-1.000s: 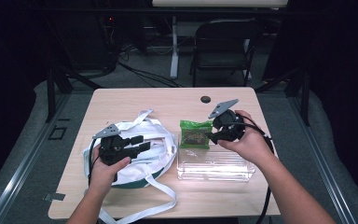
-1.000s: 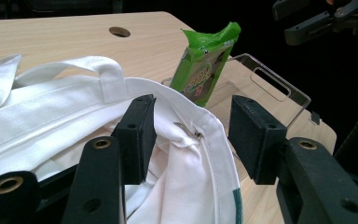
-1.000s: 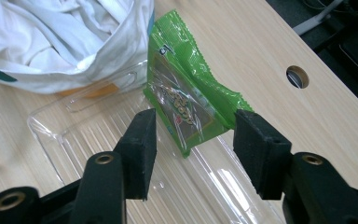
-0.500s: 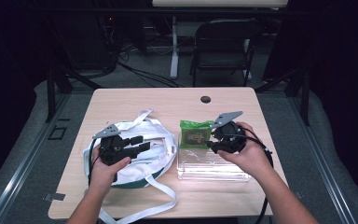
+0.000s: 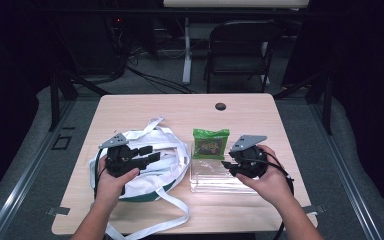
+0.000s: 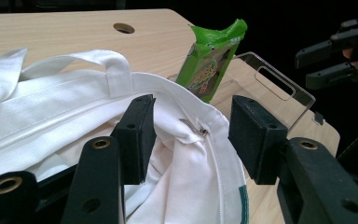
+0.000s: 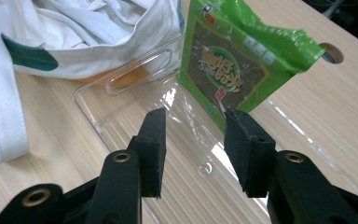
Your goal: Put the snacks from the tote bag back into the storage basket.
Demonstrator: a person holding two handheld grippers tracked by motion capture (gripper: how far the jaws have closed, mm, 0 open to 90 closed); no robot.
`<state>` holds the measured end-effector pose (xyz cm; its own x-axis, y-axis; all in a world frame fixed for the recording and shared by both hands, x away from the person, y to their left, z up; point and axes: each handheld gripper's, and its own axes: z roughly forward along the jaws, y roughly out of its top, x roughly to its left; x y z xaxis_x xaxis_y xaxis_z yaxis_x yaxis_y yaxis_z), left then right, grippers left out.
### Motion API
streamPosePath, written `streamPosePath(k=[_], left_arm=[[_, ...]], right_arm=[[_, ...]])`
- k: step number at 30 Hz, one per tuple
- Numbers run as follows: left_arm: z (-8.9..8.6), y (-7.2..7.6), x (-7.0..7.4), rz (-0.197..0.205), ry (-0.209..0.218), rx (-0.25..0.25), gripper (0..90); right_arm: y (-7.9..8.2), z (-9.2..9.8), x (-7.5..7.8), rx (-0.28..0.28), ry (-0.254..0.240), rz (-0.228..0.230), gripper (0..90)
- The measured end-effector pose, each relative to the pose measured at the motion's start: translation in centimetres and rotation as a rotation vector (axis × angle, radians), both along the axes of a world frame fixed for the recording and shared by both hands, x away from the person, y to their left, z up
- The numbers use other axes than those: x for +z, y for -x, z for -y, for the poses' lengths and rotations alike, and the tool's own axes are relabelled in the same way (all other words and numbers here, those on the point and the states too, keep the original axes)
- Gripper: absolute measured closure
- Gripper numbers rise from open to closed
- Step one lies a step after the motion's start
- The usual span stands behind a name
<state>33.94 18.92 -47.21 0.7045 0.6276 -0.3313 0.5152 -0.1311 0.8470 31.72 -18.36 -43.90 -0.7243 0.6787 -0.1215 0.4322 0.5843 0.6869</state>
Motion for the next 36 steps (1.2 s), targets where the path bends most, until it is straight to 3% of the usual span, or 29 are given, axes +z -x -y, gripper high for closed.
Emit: streamPosePath(k=[20, 36], left_arm=[[0.0, 0.0, 0.0, 0.0, -0.006, 0.003, 50.0], [-0.1, 0.0, -0.1, -0.001, -0.003, 0.011, 49.8]], right_arm=[[2.2, 1.0, -2.9, -0.006, -0.059, -0.002, 58.7], [3.1, 2.3, -5.2, -0.023, -0.135, 0.045, 58.3]])
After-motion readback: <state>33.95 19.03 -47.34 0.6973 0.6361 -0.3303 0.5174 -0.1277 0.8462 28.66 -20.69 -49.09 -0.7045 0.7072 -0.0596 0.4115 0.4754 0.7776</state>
